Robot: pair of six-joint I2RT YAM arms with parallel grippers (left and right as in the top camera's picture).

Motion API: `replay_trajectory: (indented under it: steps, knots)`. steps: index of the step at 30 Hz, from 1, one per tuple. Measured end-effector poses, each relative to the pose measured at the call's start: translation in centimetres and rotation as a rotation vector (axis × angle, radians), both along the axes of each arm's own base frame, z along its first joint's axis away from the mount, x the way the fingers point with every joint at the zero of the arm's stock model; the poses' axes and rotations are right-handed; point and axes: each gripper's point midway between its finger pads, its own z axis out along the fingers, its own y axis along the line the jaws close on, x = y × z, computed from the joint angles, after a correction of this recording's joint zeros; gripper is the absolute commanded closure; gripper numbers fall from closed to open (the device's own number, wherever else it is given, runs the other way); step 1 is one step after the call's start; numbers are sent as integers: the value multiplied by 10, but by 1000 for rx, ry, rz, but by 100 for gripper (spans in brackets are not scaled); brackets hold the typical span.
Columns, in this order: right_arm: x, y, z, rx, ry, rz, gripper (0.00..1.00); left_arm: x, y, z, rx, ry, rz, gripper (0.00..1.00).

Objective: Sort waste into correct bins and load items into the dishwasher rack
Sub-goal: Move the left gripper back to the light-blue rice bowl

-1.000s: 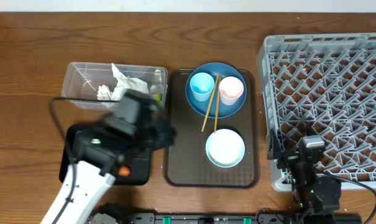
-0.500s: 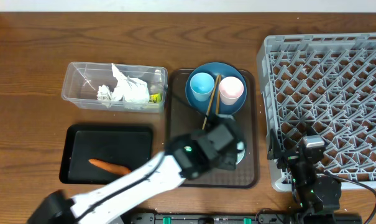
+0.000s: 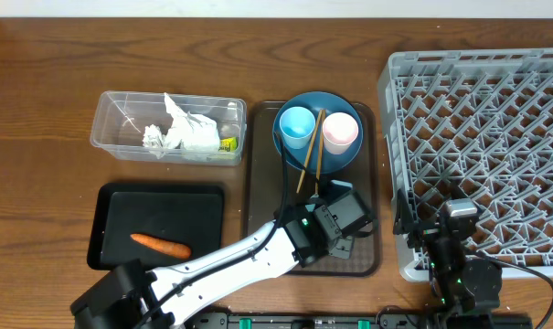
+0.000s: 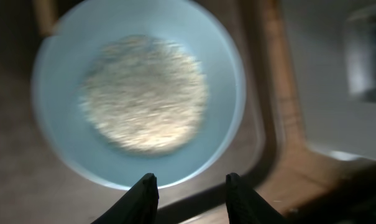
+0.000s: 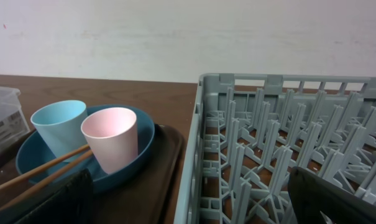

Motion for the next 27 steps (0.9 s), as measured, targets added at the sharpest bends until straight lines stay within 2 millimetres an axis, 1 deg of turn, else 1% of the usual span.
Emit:
replay_trajectory:
  steps: [3,9,12,17,22,26,27]
  knots:
    - [0,0,0,0,0,0,1,8,10,-1,47,-48,21,61]
    - [0,0,0,0,0,0,1,18,15,0,75,-101,46,62]
    - [0,0,0,0,0,0,1,22,22,0,103,-127,73,62]
    - [0,0,0,0,0,0,1,25,35,-8,141,-144,136,62]
    - [0,0,0,0,0,0,1,27,38,-14,152,-142,171,62]
    - [0,0,0,0,0,0,1,28,40,-28,187,-132,194,62]
    - [0,0,0,0,0,0,1,28,41,-32,199,-129,198,66]
